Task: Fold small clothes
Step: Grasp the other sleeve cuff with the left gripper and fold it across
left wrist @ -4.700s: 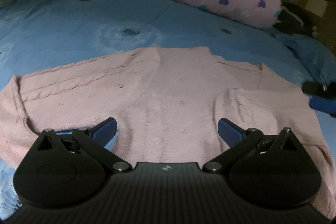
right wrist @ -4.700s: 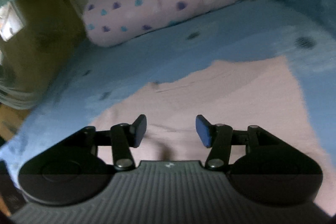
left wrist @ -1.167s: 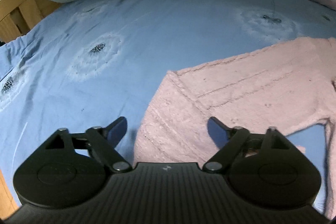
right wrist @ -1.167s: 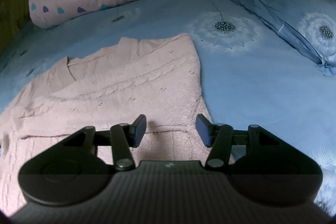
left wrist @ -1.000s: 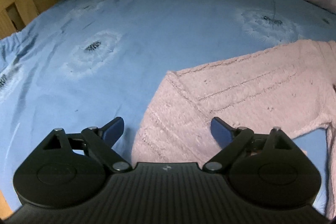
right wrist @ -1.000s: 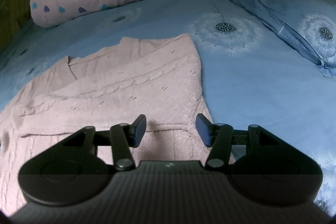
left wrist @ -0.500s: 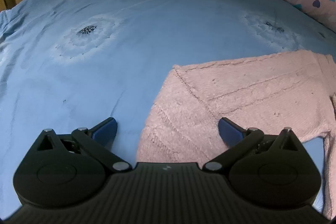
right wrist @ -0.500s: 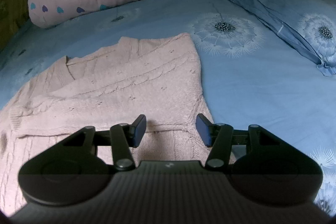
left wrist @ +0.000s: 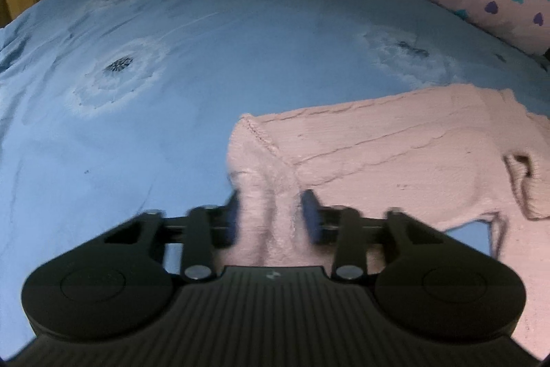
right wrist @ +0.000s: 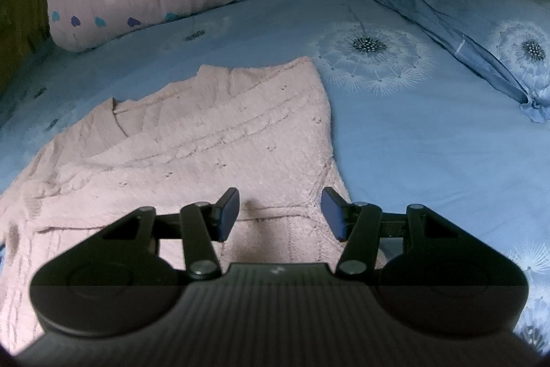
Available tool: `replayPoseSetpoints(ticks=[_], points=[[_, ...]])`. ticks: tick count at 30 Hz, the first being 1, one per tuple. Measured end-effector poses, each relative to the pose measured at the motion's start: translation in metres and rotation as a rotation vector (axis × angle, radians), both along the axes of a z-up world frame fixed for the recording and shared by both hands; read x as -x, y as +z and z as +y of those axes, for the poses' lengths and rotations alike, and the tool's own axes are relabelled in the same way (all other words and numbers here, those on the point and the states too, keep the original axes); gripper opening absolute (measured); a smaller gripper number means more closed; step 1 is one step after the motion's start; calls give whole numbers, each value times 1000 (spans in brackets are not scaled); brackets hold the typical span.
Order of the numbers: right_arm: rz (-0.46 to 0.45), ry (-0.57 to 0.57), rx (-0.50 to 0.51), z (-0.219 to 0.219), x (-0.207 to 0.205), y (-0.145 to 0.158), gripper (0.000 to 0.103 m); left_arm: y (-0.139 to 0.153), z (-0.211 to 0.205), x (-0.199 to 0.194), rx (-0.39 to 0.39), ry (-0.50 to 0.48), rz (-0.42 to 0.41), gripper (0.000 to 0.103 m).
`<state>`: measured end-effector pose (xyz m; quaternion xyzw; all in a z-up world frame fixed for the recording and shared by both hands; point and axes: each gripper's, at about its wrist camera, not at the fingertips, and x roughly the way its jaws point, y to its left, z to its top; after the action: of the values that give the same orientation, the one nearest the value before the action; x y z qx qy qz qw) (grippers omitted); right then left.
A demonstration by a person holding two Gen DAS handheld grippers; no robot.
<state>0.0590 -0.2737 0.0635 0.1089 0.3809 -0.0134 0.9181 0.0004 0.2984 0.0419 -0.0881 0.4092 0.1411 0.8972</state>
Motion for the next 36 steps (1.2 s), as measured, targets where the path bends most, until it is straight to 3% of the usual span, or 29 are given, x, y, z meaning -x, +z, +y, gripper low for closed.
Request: replayPoseSetpoints(ticks=[3, 11, 18, 27, 36], points=[[-4, 3, -7, -1, 0, 1, 56, 6, -2, 2, 10, 13, -18, 21], [-21, -16, -37, -4, 1, -1, 56, 41, -12, 16, 75, 65, -96, 18], [-49, -51, -143, -16, 8, 1, 56, 90, -39, 17, 51, -37, -153, 17], [-45, -24, -131, -13, 12, 3, 56, 137, -85, 17, 98, -134, -217, 15], [-97, 11, -178, -17, 18, 19, 56, 176, -150, 3, 133, -235, -277, 14]])
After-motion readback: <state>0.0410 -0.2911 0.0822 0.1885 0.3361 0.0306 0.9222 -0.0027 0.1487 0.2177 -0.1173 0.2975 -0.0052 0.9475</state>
